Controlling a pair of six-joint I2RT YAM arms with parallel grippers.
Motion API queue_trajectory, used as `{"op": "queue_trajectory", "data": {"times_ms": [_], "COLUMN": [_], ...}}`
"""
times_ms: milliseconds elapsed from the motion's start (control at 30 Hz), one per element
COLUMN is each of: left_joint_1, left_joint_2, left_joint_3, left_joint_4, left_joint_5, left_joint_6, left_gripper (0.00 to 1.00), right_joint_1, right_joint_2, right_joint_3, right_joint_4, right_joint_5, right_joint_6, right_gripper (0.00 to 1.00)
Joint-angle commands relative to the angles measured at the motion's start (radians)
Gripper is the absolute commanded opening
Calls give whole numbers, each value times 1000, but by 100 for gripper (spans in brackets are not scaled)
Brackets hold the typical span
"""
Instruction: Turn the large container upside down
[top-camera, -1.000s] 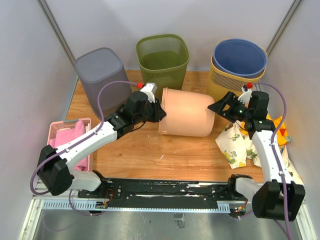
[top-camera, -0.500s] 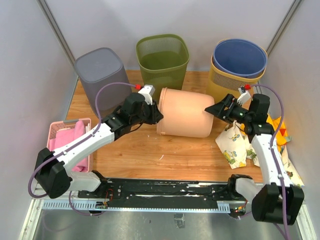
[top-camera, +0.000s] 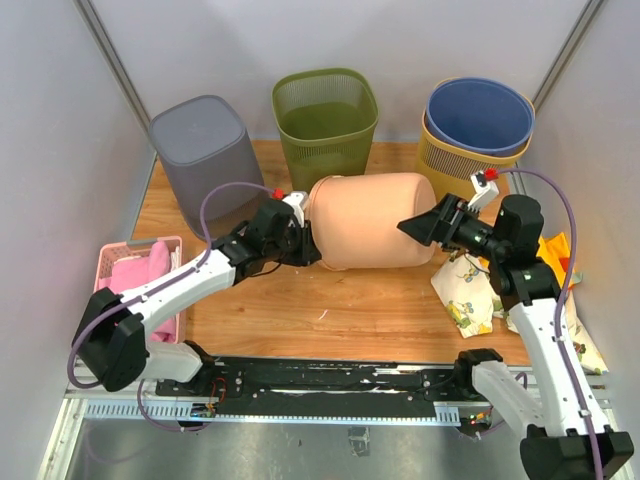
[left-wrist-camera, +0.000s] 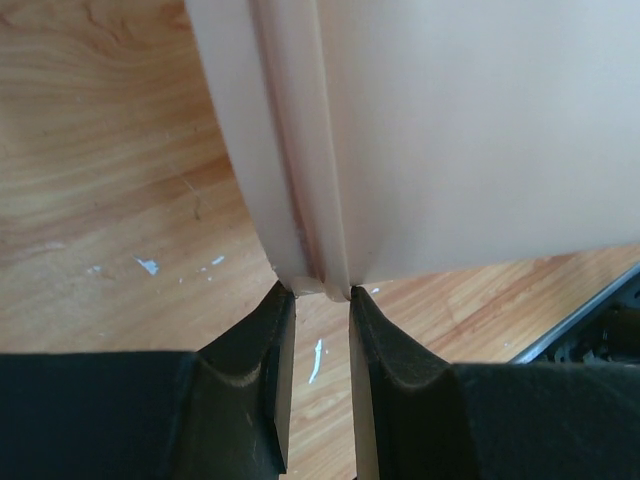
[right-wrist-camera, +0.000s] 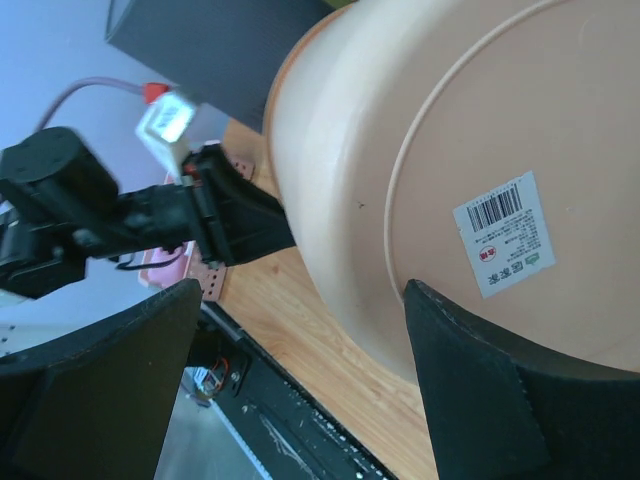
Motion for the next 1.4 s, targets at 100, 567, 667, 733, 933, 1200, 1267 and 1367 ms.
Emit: {"op": "queue_trajectory", "data": {"times_ms": [100, 567, 667, 733, 933, 1200, 1267, 1367], "left_joint_1": [-38, -38, -39, -38, -39, -25, -22, 5], "left_joint_2": [-4, -82, -134, -178, -310, -324, -311, -284], "left_joint_3": [-37, -157, -149, -133, -31, 165, 199, 249], "left_joint_4": [335, 367, 305, 244, 19, -181, -202, -266], "left_joint_5": [256, 202, 161, 119, -37, -222, -214, -248], "left_joint_6": [-116, -162, -150, -132, -56, -28, -25, -24], "left_gripper": [7, 28, 40, 46, 59, 68, 70, 72], "right_joint_1": [217, 475, 481, 479, 408, 43, 32, 32], "right_joint_2": [37, 292, 308, 295, 185, 230, 279, 355], "right_joint_3": [122, 268, 323, 370, 415, 297, 284, 259], "right_joint_4": [-140, -87, -115, -168, -319, -225, -178, -91], "right_joint_5": [-14, 178, 183, 242, 616, 401, 343, 241], "right_joint_6": [3, -45, -71, -115, -250, -189, -175, -157], "right_gripper": [84, 84, 83, 84, 84, 84, 83, 82]}}
